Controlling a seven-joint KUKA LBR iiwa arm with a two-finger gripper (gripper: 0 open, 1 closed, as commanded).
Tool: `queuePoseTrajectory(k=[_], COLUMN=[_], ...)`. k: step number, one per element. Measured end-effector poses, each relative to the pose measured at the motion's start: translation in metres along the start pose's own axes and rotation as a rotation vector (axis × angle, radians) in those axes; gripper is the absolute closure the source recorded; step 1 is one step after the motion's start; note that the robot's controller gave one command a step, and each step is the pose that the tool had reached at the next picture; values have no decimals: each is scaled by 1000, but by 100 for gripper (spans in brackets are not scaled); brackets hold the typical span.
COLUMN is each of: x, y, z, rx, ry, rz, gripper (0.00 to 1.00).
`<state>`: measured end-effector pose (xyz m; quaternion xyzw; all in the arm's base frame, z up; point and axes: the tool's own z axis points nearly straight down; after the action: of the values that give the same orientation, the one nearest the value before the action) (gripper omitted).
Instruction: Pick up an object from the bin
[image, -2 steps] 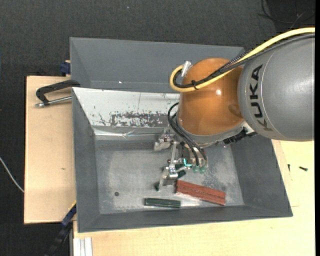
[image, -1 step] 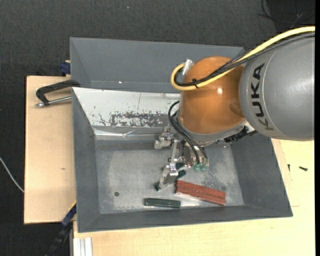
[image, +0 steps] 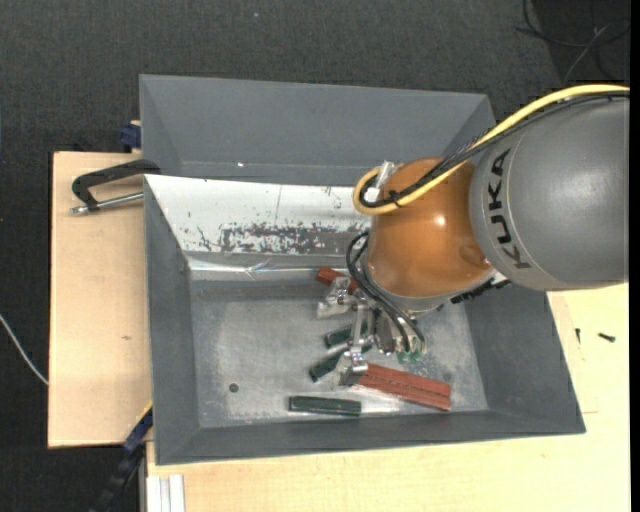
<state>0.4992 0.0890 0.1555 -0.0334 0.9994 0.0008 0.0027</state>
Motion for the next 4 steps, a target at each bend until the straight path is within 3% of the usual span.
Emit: queuePoseTrajectory(k=[1, 2, 3, 4], x=[-4, -23, -35, -32], y=[-30, -93, -87, -88], z=[7, 14, 70, 63], rx=[0, 1, 0, 1], ry=[5, -1, 2, -1], rz=[-49, 0, -73, -71], gripper=[0, 0, 0, 100])
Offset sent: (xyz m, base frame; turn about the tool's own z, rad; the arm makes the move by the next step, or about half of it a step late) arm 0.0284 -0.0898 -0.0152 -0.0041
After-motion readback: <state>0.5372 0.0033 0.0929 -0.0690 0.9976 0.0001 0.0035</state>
